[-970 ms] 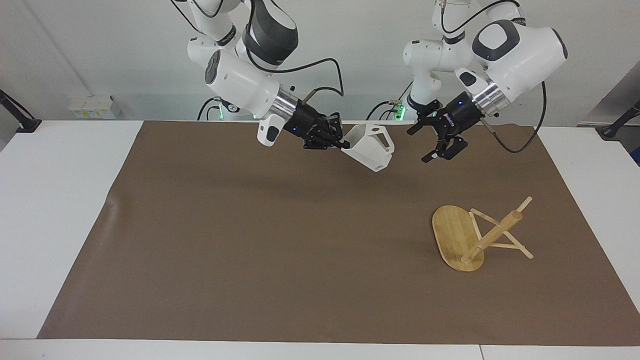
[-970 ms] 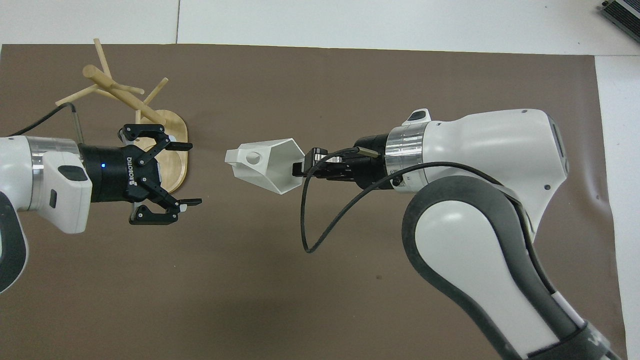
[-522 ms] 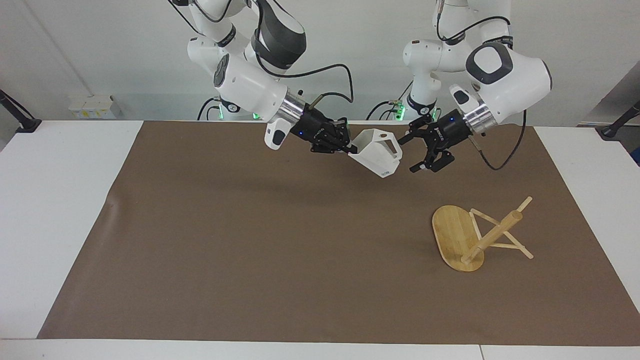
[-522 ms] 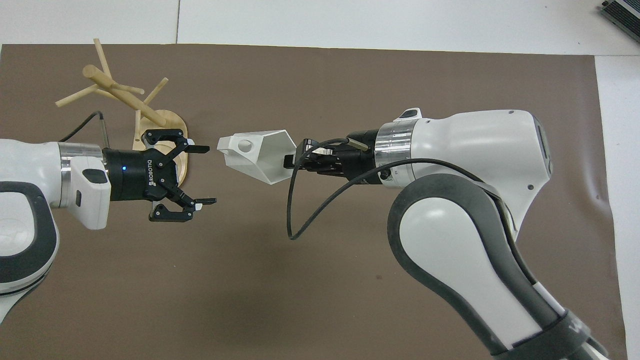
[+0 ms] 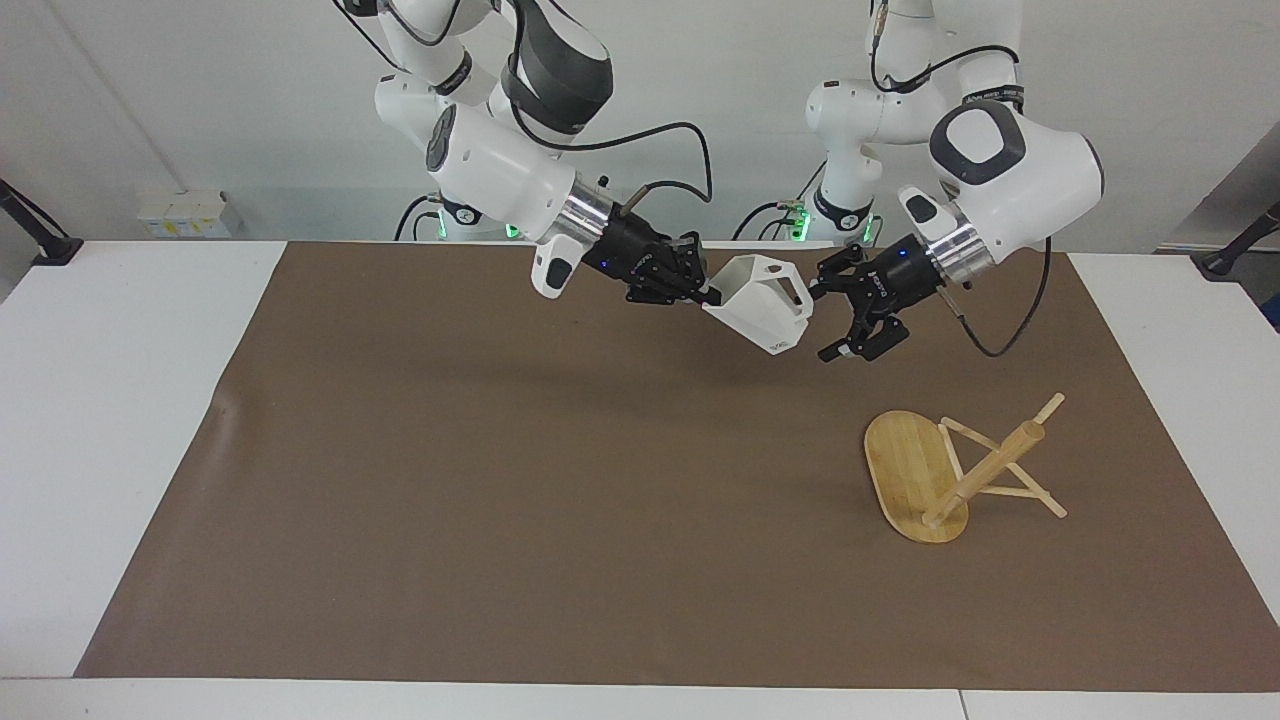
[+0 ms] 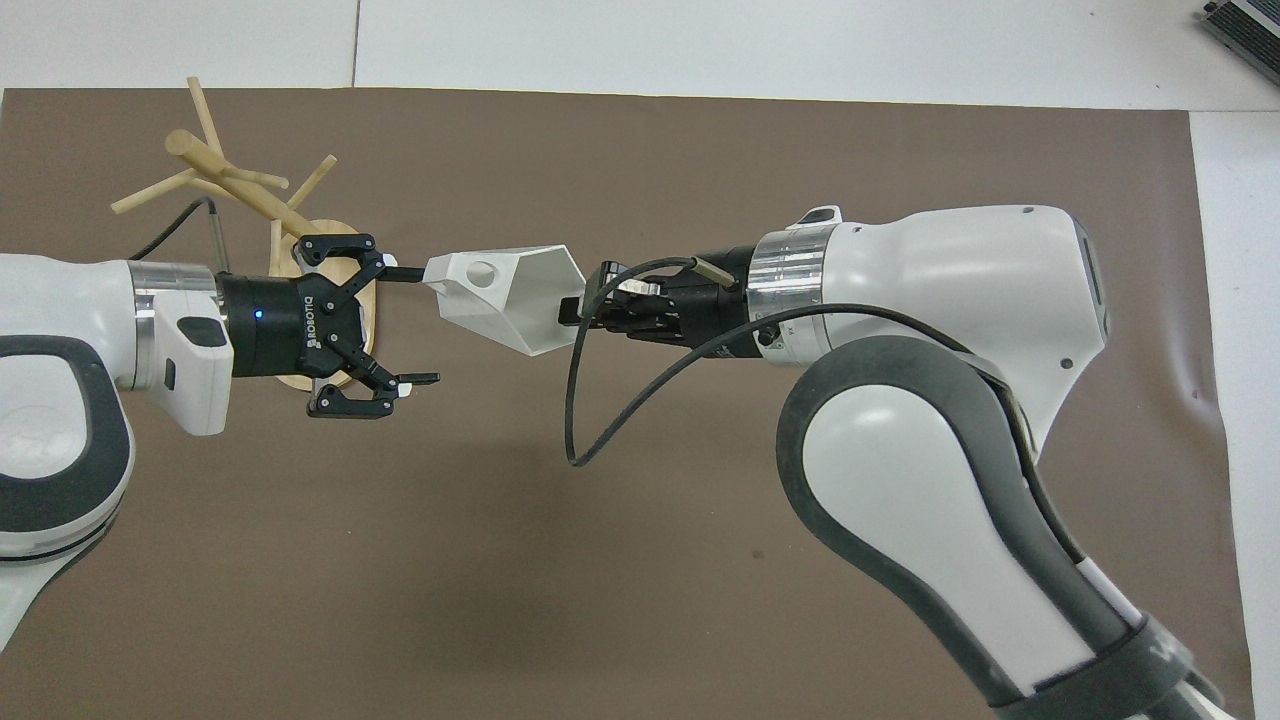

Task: Hang cup on rack
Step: 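Carry the mug toward the left gripper and close the left gripper on it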

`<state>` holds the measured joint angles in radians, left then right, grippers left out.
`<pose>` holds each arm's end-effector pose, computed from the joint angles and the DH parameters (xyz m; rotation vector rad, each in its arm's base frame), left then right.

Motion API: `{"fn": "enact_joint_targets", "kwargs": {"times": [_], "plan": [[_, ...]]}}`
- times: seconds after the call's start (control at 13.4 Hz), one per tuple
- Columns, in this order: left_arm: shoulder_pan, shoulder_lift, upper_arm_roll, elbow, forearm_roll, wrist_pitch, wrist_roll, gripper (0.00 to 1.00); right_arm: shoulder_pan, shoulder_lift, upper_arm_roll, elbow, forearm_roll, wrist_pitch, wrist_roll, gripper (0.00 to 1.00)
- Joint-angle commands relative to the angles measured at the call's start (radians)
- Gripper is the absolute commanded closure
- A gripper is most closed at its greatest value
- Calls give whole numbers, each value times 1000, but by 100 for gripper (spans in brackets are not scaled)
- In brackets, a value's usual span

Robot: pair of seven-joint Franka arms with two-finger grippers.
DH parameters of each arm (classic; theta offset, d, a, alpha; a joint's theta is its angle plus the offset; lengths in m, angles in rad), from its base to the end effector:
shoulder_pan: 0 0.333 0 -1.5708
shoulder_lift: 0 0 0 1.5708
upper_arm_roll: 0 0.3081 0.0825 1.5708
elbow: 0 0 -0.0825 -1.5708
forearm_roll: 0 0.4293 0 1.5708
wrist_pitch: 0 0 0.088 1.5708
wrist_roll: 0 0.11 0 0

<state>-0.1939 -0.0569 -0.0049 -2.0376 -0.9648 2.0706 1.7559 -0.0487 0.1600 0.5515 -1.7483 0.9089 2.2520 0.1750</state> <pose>0.5777 -0.1620 0.4697 1.7904 -1.6713 0.8655 0.5959 0.3331 0.5141 -2.2007 0.1842 -0.0177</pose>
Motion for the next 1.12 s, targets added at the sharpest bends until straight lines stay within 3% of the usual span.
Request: {"fn": "enact_joint_targets", "kwargs": {"times": [0.0,0.15,0.52,1.04], "plan": [[-16,49,9,54,-26,-14,25,0,-11,29,15,56,-19,-66,20,100],[-16,55,8,66,-47,-15,22,0,-11,46,15,96,-57,-120,23,100],[-13,40,13,56,-98,-122,19,0,-10,50,15,101,-58,-117,53,100],[-1,38,13,60,-133,-129,13,0,0,50,19,101,-58,-103,77,100]]}}
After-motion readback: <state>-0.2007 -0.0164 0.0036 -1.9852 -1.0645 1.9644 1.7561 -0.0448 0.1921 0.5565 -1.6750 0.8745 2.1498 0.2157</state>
